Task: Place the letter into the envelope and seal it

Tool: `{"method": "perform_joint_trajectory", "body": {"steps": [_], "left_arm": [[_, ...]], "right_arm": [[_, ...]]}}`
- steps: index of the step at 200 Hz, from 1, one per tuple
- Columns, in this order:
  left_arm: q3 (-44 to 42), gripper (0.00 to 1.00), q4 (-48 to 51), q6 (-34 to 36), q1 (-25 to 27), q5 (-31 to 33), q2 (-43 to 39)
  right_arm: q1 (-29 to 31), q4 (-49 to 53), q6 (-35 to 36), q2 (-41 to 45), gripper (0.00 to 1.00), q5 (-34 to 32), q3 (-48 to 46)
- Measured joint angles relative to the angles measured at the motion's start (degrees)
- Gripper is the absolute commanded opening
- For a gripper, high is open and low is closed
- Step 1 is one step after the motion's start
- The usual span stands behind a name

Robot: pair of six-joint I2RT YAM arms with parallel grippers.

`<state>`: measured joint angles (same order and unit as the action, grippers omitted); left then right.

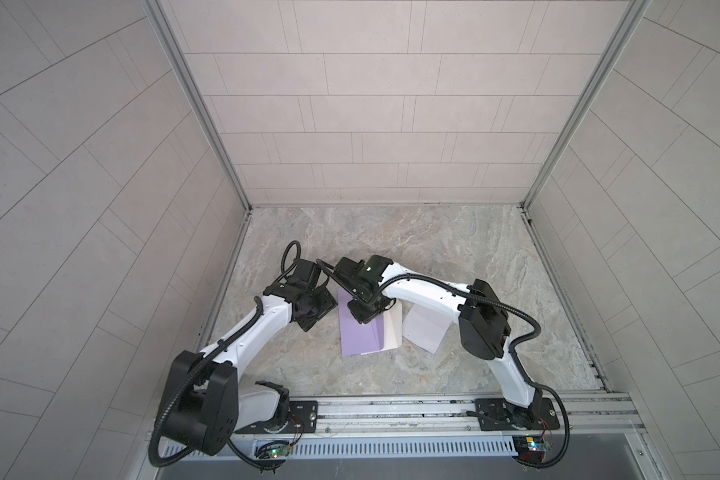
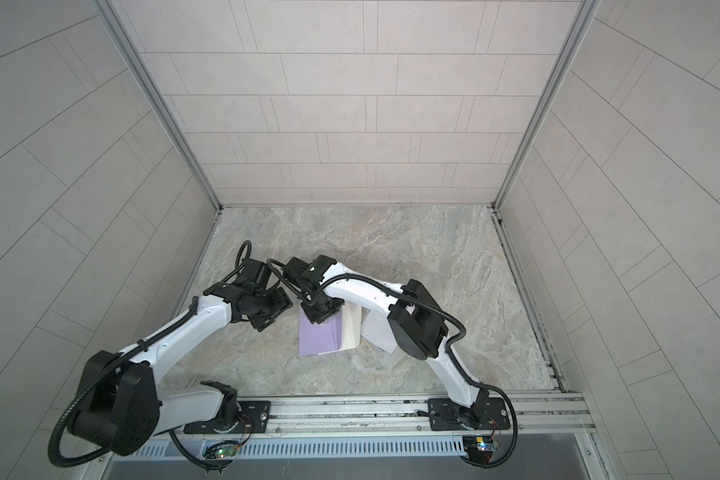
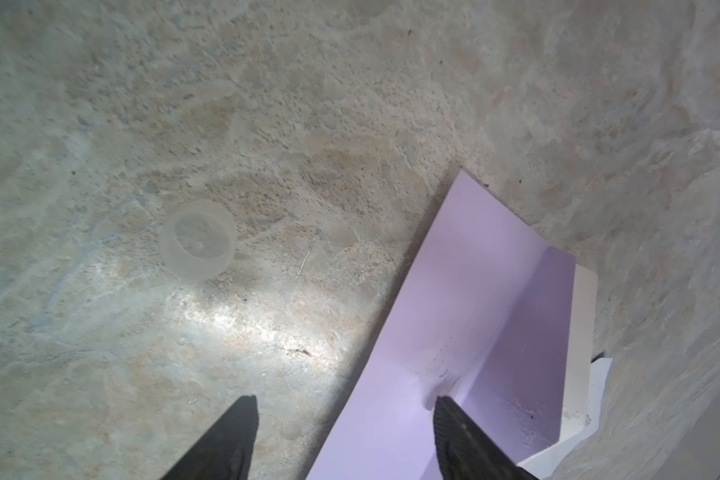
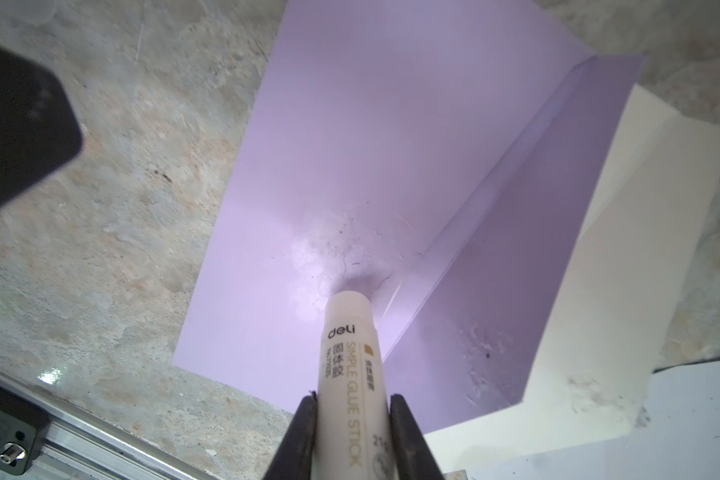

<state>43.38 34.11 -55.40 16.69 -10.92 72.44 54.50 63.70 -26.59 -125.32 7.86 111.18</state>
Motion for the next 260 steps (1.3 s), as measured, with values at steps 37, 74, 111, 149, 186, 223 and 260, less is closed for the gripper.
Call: {"method": "perform_joint_trajectory", "body": {"steps": [37,74,111,149,186,223,260], "left_arm": [[-2.3,0.72,-1.4,1.0,-0.6,-2.8,1.8],[-2.1,0.72,-2.9,4.5,-0.7,-7.2,5.8],[-1.4,0.71,-4.7,8.2,-0.8,-11.5,11.2],[-0.2,0.63,-6.8,11.0,-0.9,-15.8,14.4],[0.4,0.39,-9.3,12.7,-0.9,-19.1,16.9],[0.3,0.10,-9.9,14.7,-0.8,-18.9,18.0],[0.2,0.00,-10.6,14.6,0.2,-18.5,17.8]], "right_arm": [[-0.1,0.7,0.9,-3.2,0.00,0.0,2.6],[0.0,0.1,0.9,-3.5,0.00,0.0,3.2],[-0.1,-3.2,0.0,-2.5,0.00,0.2,0.8],[-0.2,-5.8,-0.7,-1.0,0.00,0.5,-1.8],[-1.0,-8.8,-1.5,0.6,0.00,1.9,-4.7],[-2.0,-9.6,-2.2,1.3,0.00,2.1,-5.9],[-2.1,-10.1,-2.5,1.7,0.00,0.8,-6.5]]}}
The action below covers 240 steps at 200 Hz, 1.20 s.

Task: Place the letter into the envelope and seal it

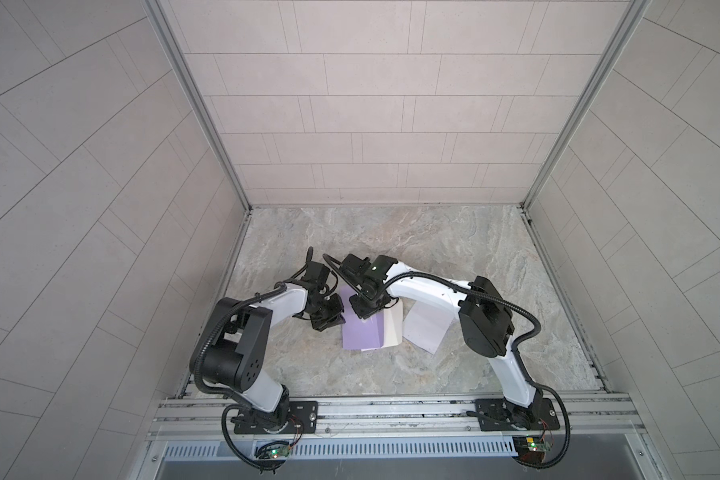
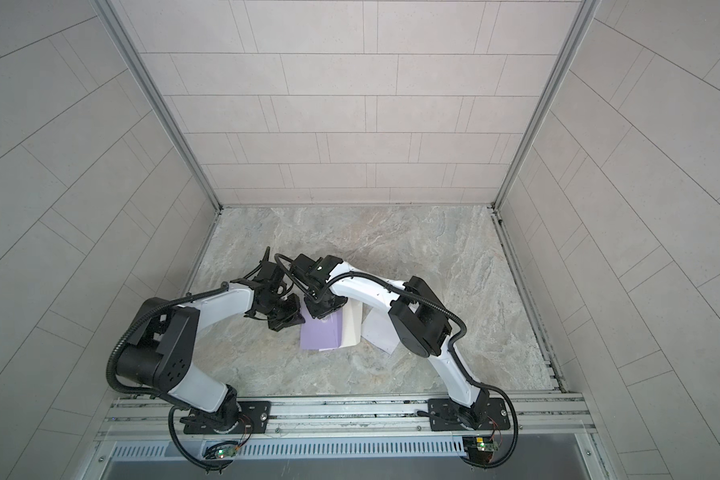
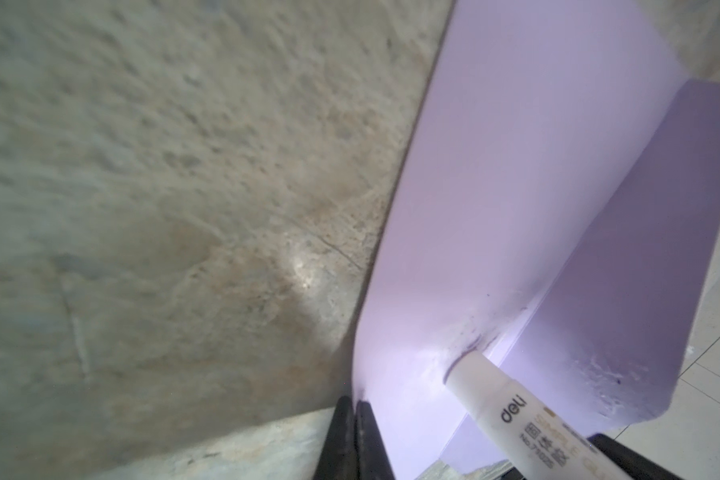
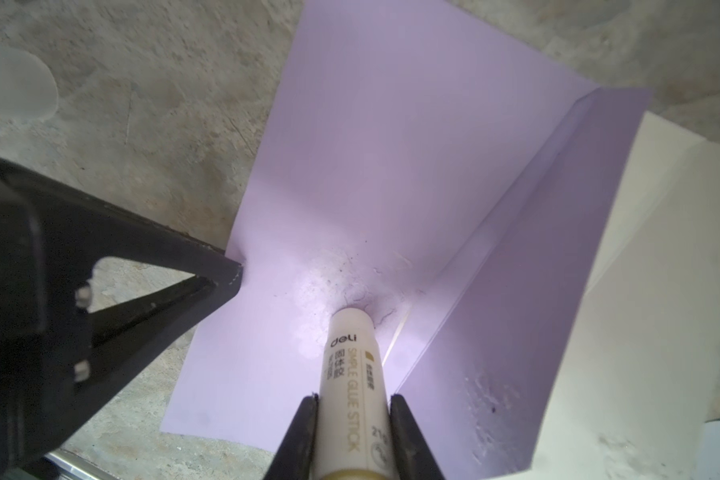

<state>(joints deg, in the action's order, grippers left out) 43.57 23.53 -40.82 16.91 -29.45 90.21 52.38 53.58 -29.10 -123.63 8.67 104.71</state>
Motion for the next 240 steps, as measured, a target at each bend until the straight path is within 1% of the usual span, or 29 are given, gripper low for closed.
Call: {"method": "perform_joint_trajectory", "body": {"steps": [29,83,115,146,187,216,240], "left_arm": [[0.0,0.00,-1.0,-0.1,1.5,0.3,-0.3],[0.0,0.00,-1.5,0.0,2.1,0.2,-0.2],[0.5,0.00,-1.6,0.8,2.5,-0.1,0.9],[0.7,0.00,-1.6,1.5,2.6,-0.3,1.1],[0.9,0.00,-1.0,2.1,2.9,-0.4,1.2],[0.9,0.00,-0.4,2.9,3.4,-0.3,1.7],[1.6,0.00,0.4,3.7,4.5,-0.2,2.0]], "right_arm": [[0.4,-1.2,-0.5,0.9,0.00,-2.8,-1.6],[3.9,-3.5,-2.8,2.4,0.00,-12.9,-4.7],[4.1,-5.5,-4.0,3.3,0.00,-16.0,-6.7],[4.1,-8.8,-4.2,5.5,0.00,-16.8,-10.2],[3.7,-14.9,-4.2,12.7,0.00,-16.9,-17.6],[2.4,-16.0,-4.3,16.7,0.00,-16.7,-17.6],[1.2,-15.1,-4.4,16.8,0.00,-14.9,-15.6]]}}
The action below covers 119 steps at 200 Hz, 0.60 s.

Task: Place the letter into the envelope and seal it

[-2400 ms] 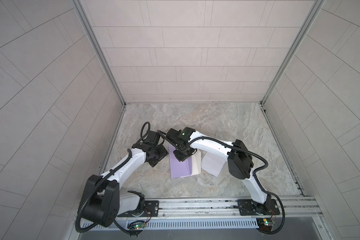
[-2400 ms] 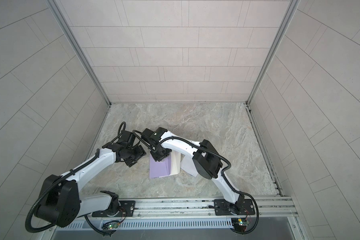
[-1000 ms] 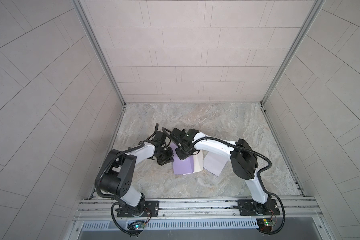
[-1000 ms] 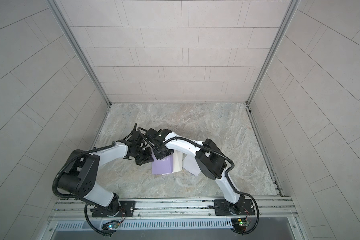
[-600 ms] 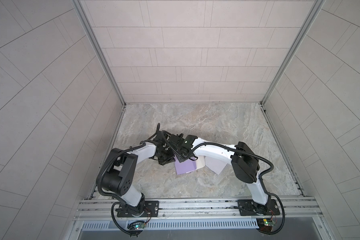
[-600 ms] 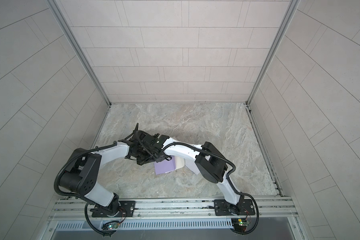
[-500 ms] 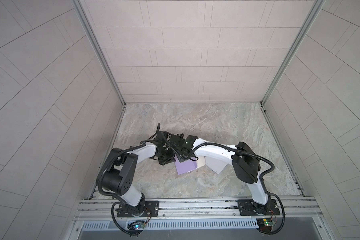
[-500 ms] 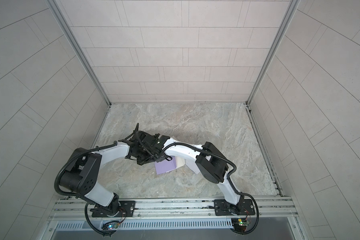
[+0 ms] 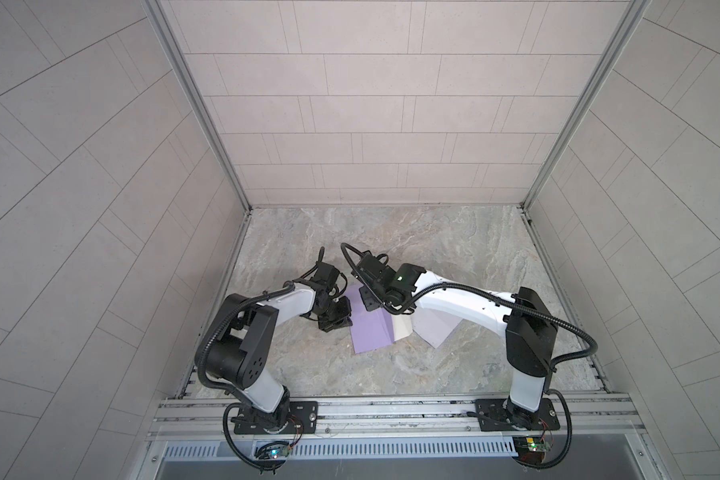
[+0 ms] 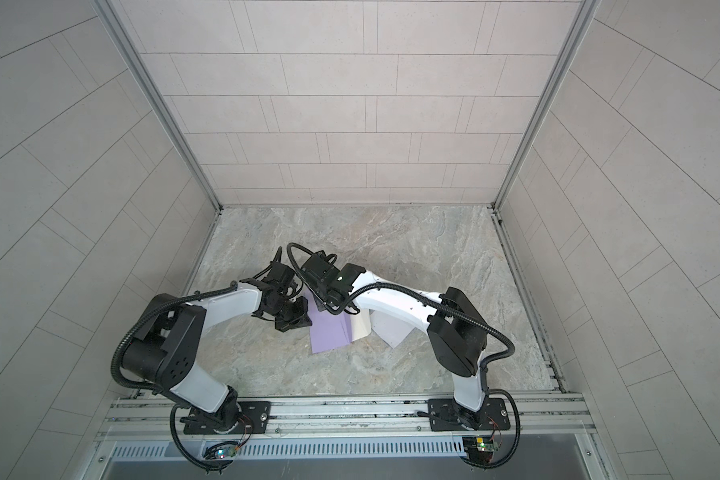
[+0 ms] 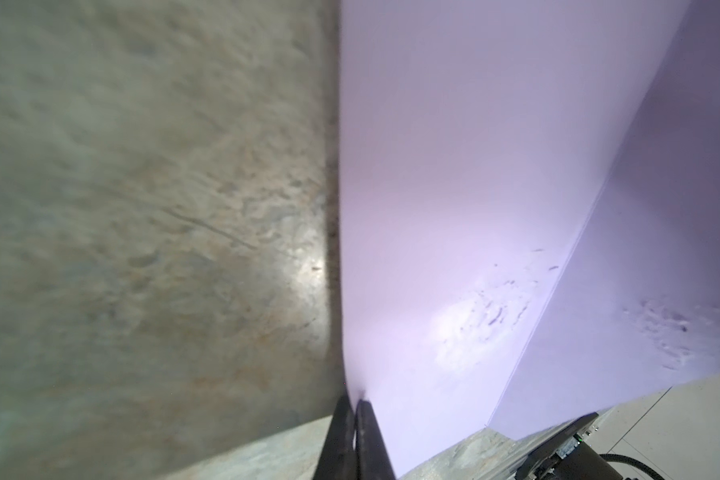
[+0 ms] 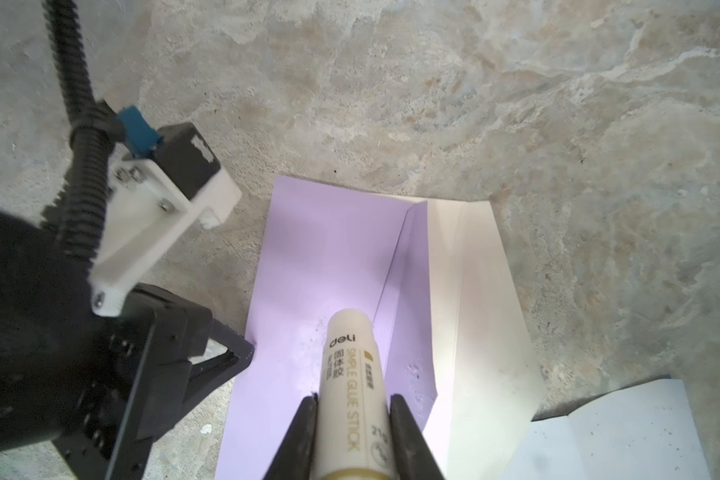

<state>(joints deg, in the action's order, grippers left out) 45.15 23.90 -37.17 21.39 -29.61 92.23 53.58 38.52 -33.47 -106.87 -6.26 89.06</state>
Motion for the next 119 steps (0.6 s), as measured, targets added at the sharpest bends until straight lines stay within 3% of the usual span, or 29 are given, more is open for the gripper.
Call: {"method": "perform_joint_trajectory", "body": {"steps": [68,119], "left_arm": [[1.9,0.00,0.9,1.3,2.4,1.0,0.0],[2.1,0.00,1.4,1.7,2.6,1.3,0.0]], "right_arm": [[-0.7,7.7,0.7,-9.0,0.00,8.7,5.0],[-0.6,11.1,0.9,-12.2,0.00,9.2,8.3]]}}
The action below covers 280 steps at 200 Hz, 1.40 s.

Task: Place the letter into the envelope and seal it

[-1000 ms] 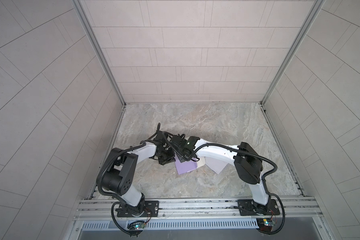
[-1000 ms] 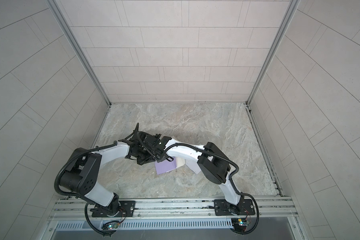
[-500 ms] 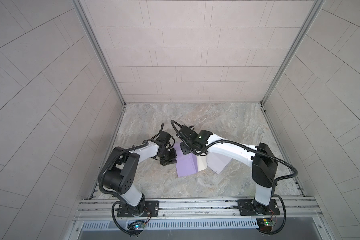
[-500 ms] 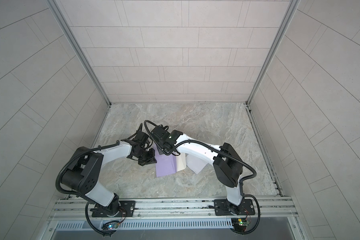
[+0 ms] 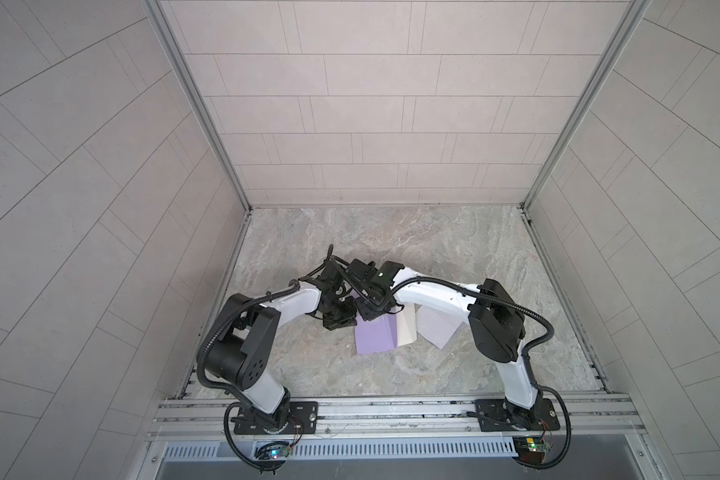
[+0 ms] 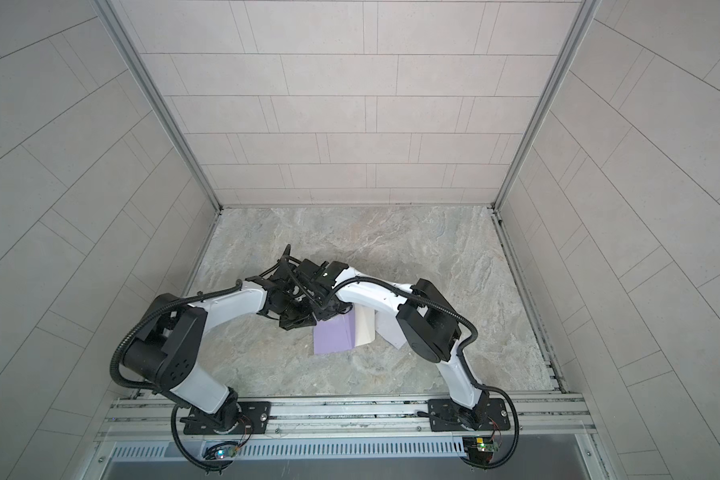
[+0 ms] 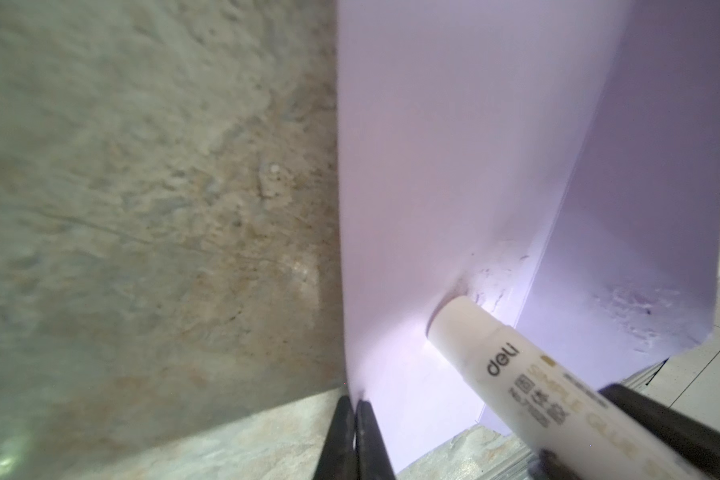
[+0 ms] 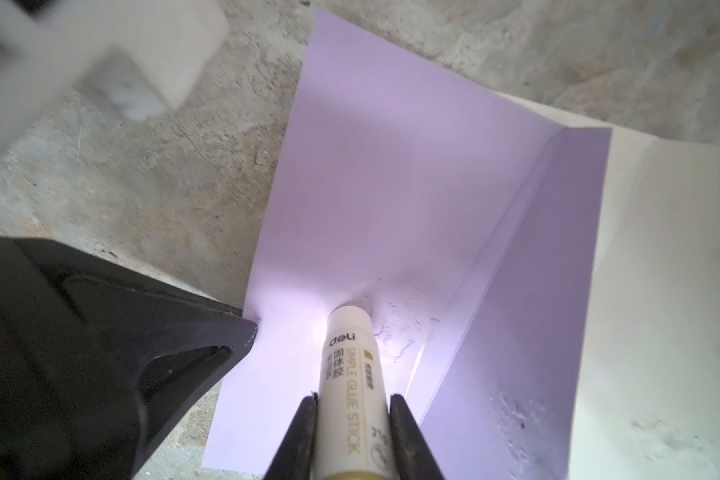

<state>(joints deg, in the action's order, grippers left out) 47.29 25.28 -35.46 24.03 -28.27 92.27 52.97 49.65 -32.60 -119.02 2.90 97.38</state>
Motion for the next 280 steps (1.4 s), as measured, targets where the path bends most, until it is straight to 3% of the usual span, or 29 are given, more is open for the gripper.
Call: {"method": "perform_joint_trajectory", "body": {"steps": [125,220,280], "left_arm": [[0.0,0.00,-0.7,1.2,0.0,0.6,0.0],[0.5,0.00,0.7,2.1,0.6,1.4,0.0],[1.2,0.00,2.2,2.6,1.9,1.9,0.8]], "right_arm": [[0.6,3.2,-3.2,-3.2,0.00,-6.6,4.3],[-0.7,-3.4,-2.3,2.5,0.00,-3.9,-3.2],[-0.8,-3.1,-2.2,6.7,0.00,-3.6,-1.3]]}}
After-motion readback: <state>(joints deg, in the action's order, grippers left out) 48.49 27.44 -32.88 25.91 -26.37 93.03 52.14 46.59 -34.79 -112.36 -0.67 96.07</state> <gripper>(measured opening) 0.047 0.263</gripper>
